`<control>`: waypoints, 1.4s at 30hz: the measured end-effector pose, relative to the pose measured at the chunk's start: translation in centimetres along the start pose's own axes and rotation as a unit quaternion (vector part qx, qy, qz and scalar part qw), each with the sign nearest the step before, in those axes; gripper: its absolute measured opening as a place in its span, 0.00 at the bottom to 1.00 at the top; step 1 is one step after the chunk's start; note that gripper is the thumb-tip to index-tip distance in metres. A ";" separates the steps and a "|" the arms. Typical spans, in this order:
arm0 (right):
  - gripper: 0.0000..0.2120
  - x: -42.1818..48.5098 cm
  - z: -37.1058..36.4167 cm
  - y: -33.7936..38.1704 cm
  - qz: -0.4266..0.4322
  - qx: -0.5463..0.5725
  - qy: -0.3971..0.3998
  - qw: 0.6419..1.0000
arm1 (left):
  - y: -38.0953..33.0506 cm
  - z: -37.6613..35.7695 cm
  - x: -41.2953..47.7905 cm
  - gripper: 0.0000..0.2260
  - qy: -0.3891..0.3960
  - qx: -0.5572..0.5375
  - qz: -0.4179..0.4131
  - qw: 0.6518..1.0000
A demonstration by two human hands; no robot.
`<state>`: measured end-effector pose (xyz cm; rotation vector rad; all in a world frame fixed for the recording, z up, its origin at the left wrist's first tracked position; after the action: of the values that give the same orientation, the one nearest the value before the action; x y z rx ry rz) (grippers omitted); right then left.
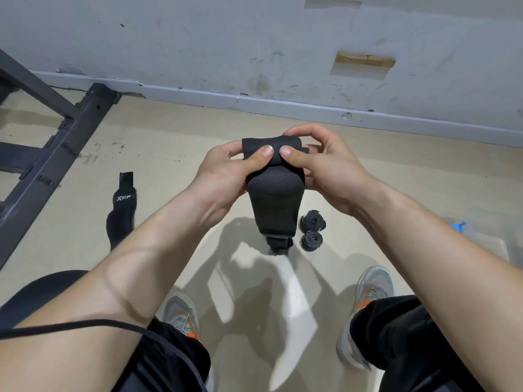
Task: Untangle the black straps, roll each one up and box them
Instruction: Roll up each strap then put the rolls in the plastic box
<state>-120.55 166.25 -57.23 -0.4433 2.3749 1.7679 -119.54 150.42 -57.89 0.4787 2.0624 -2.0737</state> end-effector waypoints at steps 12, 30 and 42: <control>0.16 -0.1 -0.2 -0.2 -0.052 -0.044 0.027 0.997 | -1.1 0.3 0.0 0.14 -0.010 0.137 -0.088 0.987; 0.11 -0.4 -0.2 0.8 0.105 -0.115 -0.028 0.987 | -0.2 -0.8 -0.6 0.08 0.078 -0.033 0.065 0.994; 0.10 -0.8 -1.3 0.5 0.036 -0.033 0.050 0.998 | -1.8 0.3 -0.4 0.11 0.044 0.037 -0.021 0.998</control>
<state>-119.86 165.22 -56.17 -0.4702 2.4347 1.9023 -119.86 150.12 -56.06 0.5518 2.0653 -2.1979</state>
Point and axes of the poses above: each hand's wrist, its own x-axis towards the middle knuckle, its own z-axis out of the back of the hand, y = z × x, the point moved 7 cm from there along x, towards the middle knuckle, and after that the axes turned 10 degrees about x, right-handed, at the moved point
